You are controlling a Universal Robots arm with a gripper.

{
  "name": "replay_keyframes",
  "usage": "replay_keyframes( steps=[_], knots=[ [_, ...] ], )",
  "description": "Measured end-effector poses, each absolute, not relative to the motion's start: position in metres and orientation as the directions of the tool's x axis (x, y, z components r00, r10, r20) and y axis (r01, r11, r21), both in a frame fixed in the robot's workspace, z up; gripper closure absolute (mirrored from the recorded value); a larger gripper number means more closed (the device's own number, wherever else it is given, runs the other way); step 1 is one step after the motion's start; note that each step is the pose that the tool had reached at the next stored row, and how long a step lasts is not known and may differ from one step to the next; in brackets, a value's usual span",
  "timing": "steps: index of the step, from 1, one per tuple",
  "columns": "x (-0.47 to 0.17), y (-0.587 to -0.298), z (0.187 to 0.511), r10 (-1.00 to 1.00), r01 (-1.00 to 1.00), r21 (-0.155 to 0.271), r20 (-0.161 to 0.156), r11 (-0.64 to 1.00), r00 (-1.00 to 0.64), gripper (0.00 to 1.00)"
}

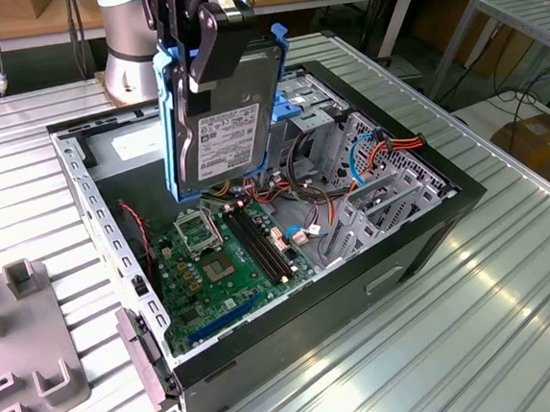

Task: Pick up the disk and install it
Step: 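Insert the disk into the insertion slot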

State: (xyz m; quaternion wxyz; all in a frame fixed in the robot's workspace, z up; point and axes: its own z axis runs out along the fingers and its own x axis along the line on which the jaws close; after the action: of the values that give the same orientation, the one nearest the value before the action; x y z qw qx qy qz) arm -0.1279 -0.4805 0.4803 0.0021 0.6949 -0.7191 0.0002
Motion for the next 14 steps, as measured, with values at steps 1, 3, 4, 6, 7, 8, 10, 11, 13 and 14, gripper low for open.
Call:
replay_keyframes(
  steps=[1,3,4,6,7,8,10,11,13,14],
  knots=[
    [-0.128,-0.483,0.480,-0.999,-0.999,0.003,0.004,0.034,-0.034,0.63],
    [-0.128,-0.486,0.480,-0.999,-0.999,0.003,0.004,0.034,-0.034,0.63],
    [-0.128,-0.488,0.480,-0.999,-0.999,0.003,0.004,0.034,-0.034,0.63],
    [-0.128,-0.491,0.480,-0.999,-0.999,0.003,0.005,0.034,-0.034,0.63],
    [-0.128,-0.493,0.480,-0.999,-0.999,0.002,0.005,0.034,-0.034,0.63],
    [-0.128,-0.495,0.480,-0.999,-0.999,0.003,0.006,0.034,-0.034,0.63],
    [-0.127,-0.498,0.480,-0.999,-0.999,0.003,0.006,0.034,-0.034,0.63],
    [-0.127,-0.499,0.480,-0.999,-0.999,0.002,0.007,0.034,-0.034,0.63],
    [-0.125,-0.500,0.480,-0.999,-0.999,0.003,0.007,0.034,-0.034,0.63],
    [-0.124,-0.501,0.480,-0.999,-0.999,0.003,0.008,0.034,-0.034,0.63]
  ],
)
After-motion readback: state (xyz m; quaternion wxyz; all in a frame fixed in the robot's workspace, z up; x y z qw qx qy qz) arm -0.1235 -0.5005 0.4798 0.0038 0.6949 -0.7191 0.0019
